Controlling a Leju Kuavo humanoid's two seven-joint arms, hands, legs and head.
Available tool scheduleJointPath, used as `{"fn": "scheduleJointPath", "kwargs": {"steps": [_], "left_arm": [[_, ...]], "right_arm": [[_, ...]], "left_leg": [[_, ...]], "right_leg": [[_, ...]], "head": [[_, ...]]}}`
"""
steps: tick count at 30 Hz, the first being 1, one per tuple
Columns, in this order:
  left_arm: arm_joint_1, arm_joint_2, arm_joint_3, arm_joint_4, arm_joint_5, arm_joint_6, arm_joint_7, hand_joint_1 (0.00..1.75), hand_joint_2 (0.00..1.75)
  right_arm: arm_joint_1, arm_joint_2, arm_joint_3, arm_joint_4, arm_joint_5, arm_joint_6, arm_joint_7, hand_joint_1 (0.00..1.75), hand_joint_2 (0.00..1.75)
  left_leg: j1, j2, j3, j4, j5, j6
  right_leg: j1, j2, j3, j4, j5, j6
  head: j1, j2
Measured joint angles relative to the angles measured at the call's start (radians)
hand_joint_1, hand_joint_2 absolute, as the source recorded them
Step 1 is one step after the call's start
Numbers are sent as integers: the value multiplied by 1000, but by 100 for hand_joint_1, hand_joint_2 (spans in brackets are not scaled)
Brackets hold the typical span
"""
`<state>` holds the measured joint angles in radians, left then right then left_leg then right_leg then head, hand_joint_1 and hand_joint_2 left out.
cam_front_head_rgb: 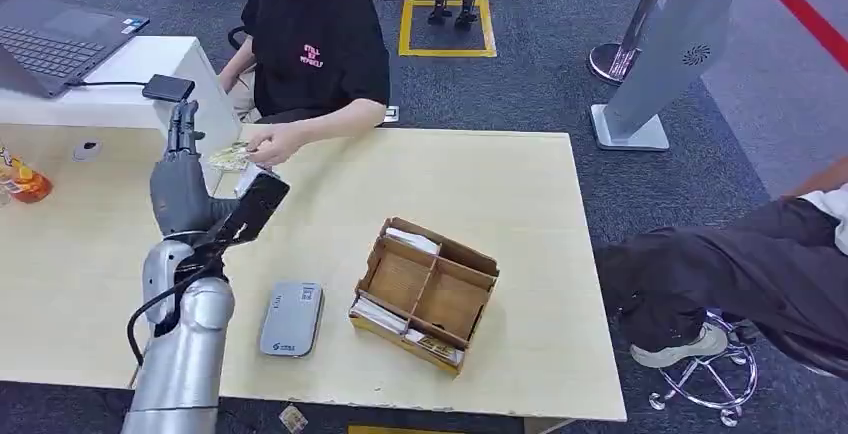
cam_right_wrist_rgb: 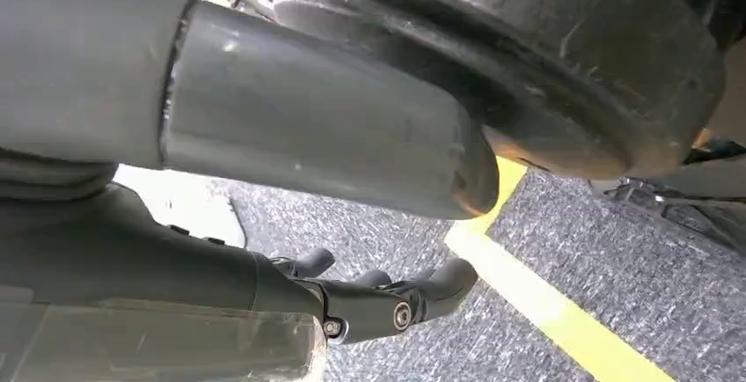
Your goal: Pass the card to the sensor for recognition and then transmit it.
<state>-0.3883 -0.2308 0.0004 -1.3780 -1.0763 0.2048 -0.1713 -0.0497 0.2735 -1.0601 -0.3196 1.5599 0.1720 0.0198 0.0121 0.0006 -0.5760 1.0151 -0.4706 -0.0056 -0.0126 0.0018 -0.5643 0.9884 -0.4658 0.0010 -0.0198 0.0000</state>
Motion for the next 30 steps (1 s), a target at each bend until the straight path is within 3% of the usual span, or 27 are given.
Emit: {"fn": "scheduleJointPath", "kwargs": {"steps": [4, 8, 10, 16, 19, 24, 30], "left_arm": [[78, -44, 5, -141, 357, -161, -67, 0, 0], [168, -58, -8, -259, 642, -263, -102, 0, 0], [205, -53, -25, -303, 708, -276, -112, 0, 0], [263, -44, -59, -371, 772, -298, -126, 0, 0], [326, -37, -95, -415, 954, -384, -164, 0, 0], [448, -6, -223, -456, 1234, -549, -211, 0, 0], [493, 61, -400, -424, 1346, -666, -282, 0, 0]], "right_arm": [[6, 11, -11, -24, -11, 17, 0, 0, 0], [12, 24, -26, -53, -14, 34, 0, 0, 0], [15, 29, -35, -67, -14, 38, -1, 0, 0], [17, 38, -47, -95, -14, 47, -1, 0, 0], [19, 45, -60, -108, -14, 51, -1, 0, 0], [19, 51, -84, -122, -9, 54, -2, 0, 0], [14, 53, -110, -122, -5, 40, -2, 0, 0]], "left_leg": [[0, 0, 0, 0, -1, 0], [0, 0, 0, 0, -1, 0], [0, 0, 0, 0, -1, 0], [0, 0, 0, 0, -1, -1], [0, 0, 0, 0, -1, -1], [0, 0, 0, 0, -2, 0], [0, 0, 0, 0, -3, 1]], "right_leg": [[0, 0, 0, 0, -1, 0], [0, 0, -1, 0, -1, -1], [0, 0, -1, 0, -1, -1], [0, 0, -1, 0, -1, -1], [0, 0, -1, 0, -1, -1], [0, 0, -1, -1, -2, 0], [0, 0, -1, -1, -2, 0]], "head": [[0, 0], [0, 0], [0, 0], [0, 0], [0, 0], [0, 0], [0, 0]]}}
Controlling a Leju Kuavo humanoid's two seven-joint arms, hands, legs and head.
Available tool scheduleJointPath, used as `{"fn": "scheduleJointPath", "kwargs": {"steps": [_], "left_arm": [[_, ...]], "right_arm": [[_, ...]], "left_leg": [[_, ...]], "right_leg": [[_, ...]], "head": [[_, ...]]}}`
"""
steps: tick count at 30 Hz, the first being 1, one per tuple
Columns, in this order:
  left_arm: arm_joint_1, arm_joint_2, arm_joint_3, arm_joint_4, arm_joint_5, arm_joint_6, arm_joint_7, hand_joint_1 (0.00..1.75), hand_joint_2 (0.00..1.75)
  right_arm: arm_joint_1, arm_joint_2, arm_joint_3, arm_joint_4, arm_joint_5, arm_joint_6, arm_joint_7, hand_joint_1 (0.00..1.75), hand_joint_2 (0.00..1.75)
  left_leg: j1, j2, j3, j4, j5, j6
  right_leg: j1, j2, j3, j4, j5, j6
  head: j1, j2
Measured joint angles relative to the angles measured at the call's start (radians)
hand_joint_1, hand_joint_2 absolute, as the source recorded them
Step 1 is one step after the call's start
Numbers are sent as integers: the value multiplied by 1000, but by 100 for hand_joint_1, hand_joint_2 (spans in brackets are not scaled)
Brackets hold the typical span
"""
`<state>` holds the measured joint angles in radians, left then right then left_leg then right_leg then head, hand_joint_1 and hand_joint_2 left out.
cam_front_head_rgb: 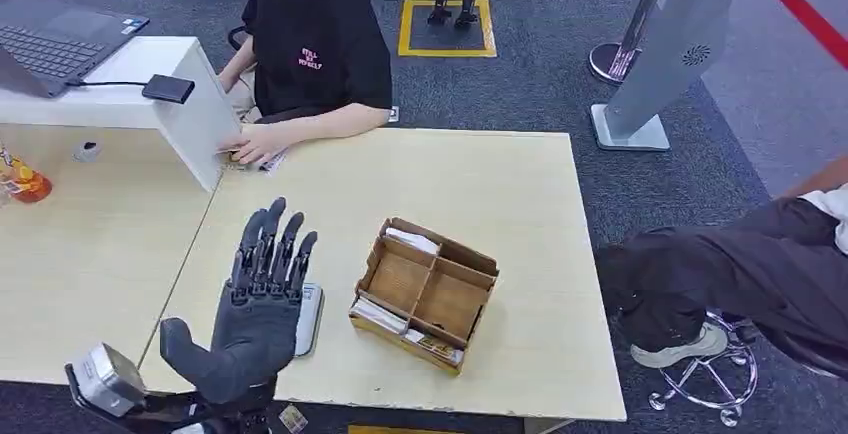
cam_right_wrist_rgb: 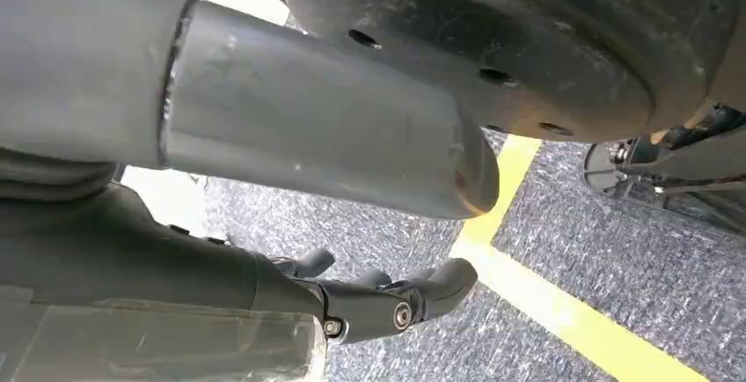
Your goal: Pass the card to the sensor for recognition and then transmit it.
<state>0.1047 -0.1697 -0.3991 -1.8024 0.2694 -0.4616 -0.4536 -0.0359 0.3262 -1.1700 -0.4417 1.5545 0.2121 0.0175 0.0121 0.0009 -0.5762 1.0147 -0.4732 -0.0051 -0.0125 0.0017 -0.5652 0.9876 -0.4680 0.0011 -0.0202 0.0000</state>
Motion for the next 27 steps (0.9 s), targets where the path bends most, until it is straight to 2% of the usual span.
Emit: {"fn": "scheduleJointPath", "kwargs": {"steps": [4, 8, 14, 27], "left_arm": [[4, 32, -75, 43, 15, -45, -28, 0, 0], [4, 57, -123, 87, -16, -54, -58, 0, 0], [4, 86, -171, 142, -80, -11, -80, 0, 0], [2, 103, -206, 170, -110, 10, -84, 0, 0]], "right_arm": [[-1, 0, -10, 2, 3, -8, 2, 0, 0], [-4, 0, -19, 6, 6, -13, 2, 0, 0], [-7, 0, -32, 7, 6, -14, 2, 0, 0], [-9, 0, -38, 7, 10, -14, 7, 0, 0]], "left_leg": [[0, 0, 0, 0, 0, 0], [0, 0, 0, 0, 0, 0], [0, 0, 0, 0, 0, 0], [0, 0, 0, 0, 0, 0]], "right_leg": [[0, 0, 0, 0, 0, 0], [0, 0, 0, 0, 0, 0], [0, 0, 0, 0, 0, 0], [0, 0, 0, 0, 0, 0]], "head": [[0, 0], [0, 0], [0, 0], [0, 0]]}}
